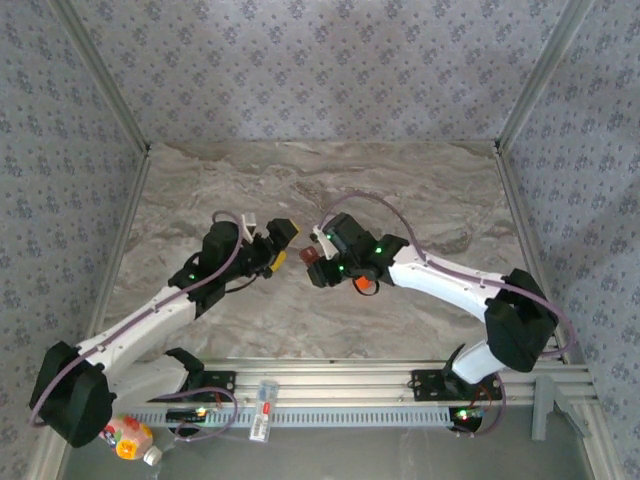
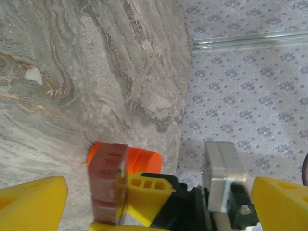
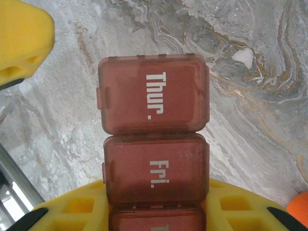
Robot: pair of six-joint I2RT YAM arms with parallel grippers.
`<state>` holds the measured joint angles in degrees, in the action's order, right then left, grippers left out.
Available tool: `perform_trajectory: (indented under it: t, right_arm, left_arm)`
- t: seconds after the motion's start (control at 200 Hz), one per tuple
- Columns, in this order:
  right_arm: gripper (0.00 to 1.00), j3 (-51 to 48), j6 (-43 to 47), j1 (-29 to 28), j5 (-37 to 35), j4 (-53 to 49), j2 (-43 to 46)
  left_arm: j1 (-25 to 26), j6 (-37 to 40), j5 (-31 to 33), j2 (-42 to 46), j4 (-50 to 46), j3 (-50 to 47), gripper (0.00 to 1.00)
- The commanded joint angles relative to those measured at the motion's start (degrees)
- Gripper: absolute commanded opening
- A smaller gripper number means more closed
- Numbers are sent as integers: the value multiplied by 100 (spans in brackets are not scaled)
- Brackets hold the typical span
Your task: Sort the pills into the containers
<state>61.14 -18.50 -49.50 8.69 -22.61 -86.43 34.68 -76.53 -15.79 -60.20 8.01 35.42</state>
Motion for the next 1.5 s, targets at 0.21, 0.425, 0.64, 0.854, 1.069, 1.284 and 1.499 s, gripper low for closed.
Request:
perform_trajectory:
  t: [0.21,0.425,0.64,0.854,1.069,1.284,1.499]
  right_arm:
    - [31,187,-284,-97,-244,236,-137]
    - [31,69,-417,-90,-298,417,-57]
    - [31,29,-436,-80,-271,474,-52]
    - [31,15,-441,-63,-249,508,-80]
    - [31,-13,-439,-54,-218,532,-93]
    - [30,-43,-428,-53,-245,526,-154]
    - [30,-41,-430,-54,-245,527,-195]
  left_arm:
    - [213,-543,240,-232,838,-143,97]
    - [283,-928,525,-288,1236,-340,97]
    - [337,-1102,610,-343,1394,-351,97]
    - [394,-1176,652,-391,1478,-334,97]
    - [423,-1189,716,-402,1477,-325,97]
    - [435,-1198,724,-379,1485,-256,97]
    - [444,-1227,744,-342,1451,-203,97]
